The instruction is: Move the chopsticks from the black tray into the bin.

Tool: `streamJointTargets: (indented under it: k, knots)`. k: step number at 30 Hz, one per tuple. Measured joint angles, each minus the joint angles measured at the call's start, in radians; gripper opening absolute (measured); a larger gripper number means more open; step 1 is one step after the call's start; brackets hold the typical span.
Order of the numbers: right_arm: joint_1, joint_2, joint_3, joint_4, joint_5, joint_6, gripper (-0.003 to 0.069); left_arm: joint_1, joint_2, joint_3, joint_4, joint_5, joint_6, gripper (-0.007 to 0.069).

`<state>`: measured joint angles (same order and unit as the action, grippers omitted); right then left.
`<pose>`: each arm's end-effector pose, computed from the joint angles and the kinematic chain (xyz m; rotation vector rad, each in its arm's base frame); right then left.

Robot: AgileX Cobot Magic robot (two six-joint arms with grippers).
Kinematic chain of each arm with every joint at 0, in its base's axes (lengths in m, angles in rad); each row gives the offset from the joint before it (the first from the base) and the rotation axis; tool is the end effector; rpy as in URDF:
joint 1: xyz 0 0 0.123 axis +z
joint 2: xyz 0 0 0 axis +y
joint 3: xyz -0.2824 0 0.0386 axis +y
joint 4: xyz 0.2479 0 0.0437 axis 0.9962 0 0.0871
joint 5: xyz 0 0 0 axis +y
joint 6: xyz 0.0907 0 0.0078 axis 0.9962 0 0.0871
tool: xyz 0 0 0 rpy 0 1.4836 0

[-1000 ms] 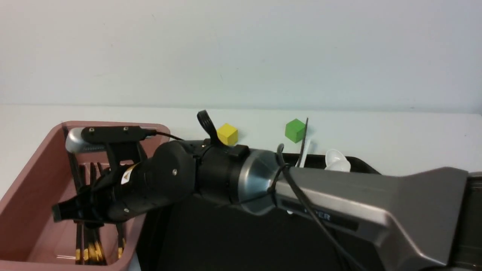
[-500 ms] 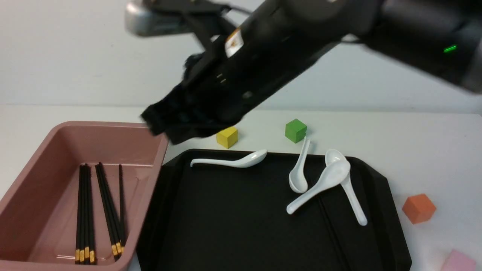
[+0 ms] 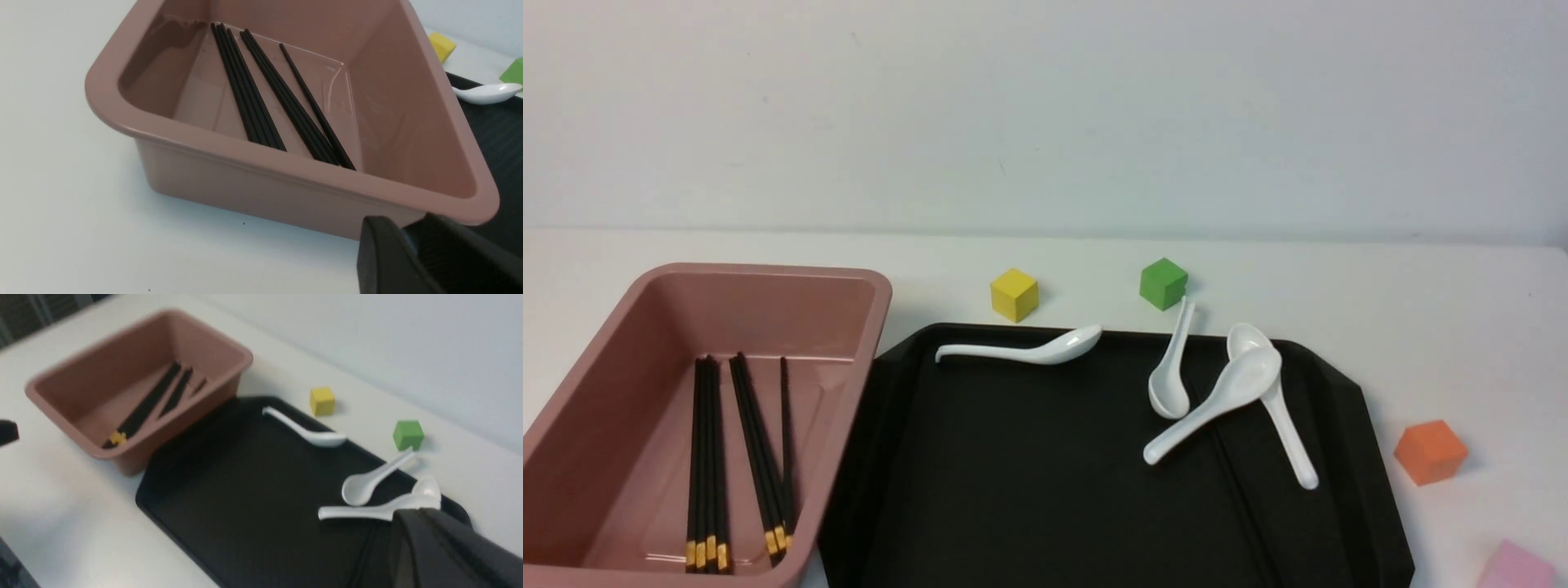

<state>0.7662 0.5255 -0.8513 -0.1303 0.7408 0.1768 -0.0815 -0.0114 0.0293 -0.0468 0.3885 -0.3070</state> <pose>0.0645 0.0510 0.3898 -0.5891 1.8310 0.4911 0.0519 -0.0059 0.1690 -0.2427 1.8860 -0.3110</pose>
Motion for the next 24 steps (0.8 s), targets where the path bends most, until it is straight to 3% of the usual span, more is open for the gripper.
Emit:
streamJointTargets:
  k: [3, 9, 16, 24]
  knots:
    - [0.000, -0.208, 0.299, -0.003, -0.227, 0.074, -0.0005, 0.000, 0.000, 0.000, 0.000, 0.000, 0.000, 0.0153]
    - [0.000, -0.487, 0.600, -0.101, -0.444, 0.184, 0.0000, 0.000, 0.000, 0.000, 0.000, 0.000, 0.000, 0.0162]
    - [0.000, -0.536, 0.645, -0.173, -0.576, 0.190, 0.0003, 0.001, -0.001, 0.000, 0.000, 0.000, 0.000, 0.0163]
    - [0.000, -0.537, 0.646, -0.175, -0.593, 0.191, 0.0009, 0.001, -0.001, 0.000, 0.000, 0.000, -0.001, 0.0166]
